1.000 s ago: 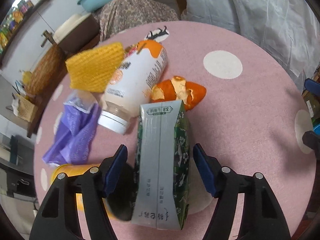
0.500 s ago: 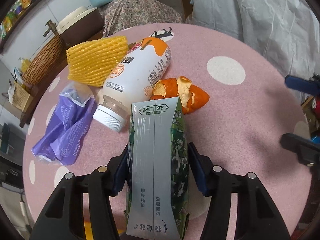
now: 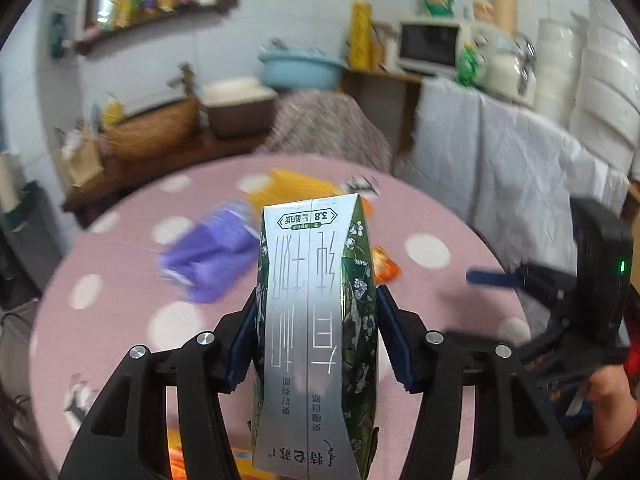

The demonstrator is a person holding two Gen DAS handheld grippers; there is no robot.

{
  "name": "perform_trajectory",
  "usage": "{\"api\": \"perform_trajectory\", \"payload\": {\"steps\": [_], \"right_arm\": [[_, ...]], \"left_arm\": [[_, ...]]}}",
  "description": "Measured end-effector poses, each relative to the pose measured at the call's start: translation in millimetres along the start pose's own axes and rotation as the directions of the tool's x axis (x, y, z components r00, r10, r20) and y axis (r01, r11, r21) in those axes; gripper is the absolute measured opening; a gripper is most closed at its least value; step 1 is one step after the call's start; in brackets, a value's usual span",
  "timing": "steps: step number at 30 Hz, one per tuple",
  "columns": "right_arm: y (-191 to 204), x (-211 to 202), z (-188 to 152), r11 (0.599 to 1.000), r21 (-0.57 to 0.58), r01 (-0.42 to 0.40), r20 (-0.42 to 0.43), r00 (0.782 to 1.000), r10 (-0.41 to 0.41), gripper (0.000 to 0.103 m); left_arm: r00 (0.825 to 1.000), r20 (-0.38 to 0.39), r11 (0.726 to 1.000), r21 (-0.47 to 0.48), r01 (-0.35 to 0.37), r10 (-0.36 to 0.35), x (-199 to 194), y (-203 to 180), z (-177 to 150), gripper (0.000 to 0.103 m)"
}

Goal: Collect trash
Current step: 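Return to the table and grasp the green milk carton with the left tool, then grasp the yellow chip can with the right tool while the left tool holds the carton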

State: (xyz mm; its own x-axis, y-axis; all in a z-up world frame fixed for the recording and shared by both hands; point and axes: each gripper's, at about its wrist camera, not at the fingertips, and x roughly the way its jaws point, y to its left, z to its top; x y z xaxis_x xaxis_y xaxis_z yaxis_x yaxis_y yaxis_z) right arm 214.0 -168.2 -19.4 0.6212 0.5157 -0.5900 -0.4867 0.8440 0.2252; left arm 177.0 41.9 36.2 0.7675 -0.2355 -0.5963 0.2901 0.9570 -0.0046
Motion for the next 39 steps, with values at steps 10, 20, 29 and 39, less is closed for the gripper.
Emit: {"api": "perform_trajectory", "payload": {"steps": [10,20,29,39], "right_arm": [[210.2,46.6,12.3,0.846,-0.372,-0.382,-0.287,0.914,0.286,0.086],[274.2,116.8,-6.6,0.747,-0.527,-0.406,-0.546,0.835,0.068,0.073],[272.8,132.8,-10.0,0.754,-0.487,-0.44,-0.601,0.796,0.076,0.066],[222.5,96.7,5.7,0.835,-0.369,-0.409,-0.457,0.862,0.221,0.066]], "left_arm": [[0.939,0.052,0.906,-0.286,-0.311,0.339,-106.9,113.0,-53.5,0.055],[0.923,-0.038,0.849,-0.378,-0.369,0.384,-124.1,145.5,-103.3,0.055],[0.932,-0.047,0.849,-0.4,-0.346,0.358,-126.9,157.0,-118.9,0.055],[0.956,-0.04,0.877,-0.388,-0.283,0.29,-112.6,142.8,-111.1,0.055]]}}
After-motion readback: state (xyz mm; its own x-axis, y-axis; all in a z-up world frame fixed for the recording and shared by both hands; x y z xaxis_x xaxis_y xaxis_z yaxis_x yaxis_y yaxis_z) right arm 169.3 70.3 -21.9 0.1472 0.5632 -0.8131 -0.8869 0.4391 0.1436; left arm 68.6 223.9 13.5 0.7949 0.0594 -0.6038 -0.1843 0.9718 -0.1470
